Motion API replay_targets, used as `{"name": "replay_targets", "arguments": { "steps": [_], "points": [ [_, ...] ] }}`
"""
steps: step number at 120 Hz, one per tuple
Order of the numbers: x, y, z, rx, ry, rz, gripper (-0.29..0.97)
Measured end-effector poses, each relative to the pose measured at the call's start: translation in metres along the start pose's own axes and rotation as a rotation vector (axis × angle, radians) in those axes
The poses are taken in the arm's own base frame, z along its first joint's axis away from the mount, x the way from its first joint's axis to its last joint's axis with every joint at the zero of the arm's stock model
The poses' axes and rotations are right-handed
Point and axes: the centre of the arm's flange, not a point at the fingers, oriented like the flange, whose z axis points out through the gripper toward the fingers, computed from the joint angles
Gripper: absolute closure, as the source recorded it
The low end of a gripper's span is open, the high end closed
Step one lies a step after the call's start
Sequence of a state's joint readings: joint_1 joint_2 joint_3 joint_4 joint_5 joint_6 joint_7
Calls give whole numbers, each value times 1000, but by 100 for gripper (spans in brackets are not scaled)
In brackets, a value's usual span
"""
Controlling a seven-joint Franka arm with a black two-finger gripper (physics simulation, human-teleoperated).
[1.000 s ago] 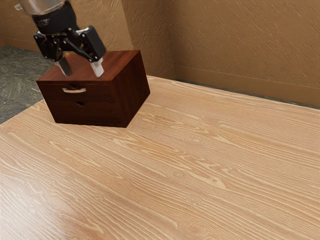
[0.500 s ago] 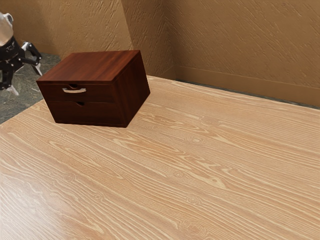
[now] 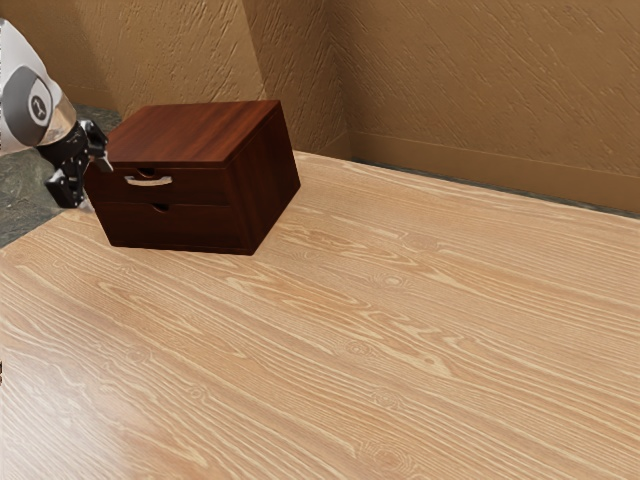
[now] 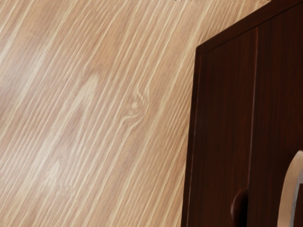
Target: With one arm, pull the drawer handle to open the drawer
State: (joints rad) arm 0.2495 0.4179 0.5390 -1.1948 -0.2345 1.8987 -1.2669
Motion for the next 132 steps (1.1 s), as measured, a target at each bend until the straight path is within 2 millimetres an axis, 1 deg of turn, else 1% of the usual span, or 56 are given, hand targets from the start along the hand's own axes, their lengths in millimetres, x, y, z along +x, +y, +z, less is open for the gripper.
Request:
{"name": "replay_targets", "arguments": {
  "steps": [11, 20, 28, 36, 53, 62, 98, 132],
  "points": [
    [0, 4, 9, -23, 5, -42, 0],
    [9, 5, 18, -33, -2, -83, 0],
    [9, 8, 24, -42, -7, -104, 0],
    [2, 12, 29, -53, -13, -114, 0],
    [-15, 22, 30, -88, -22, -124, 0],
    [-19, 27, 36, -101, -20, -131, 0],
    [-22, 32, 54, -107, -14, -171, 0],
    [-23, 33, 66, -103, -13, -196, 0]
  ]
}}
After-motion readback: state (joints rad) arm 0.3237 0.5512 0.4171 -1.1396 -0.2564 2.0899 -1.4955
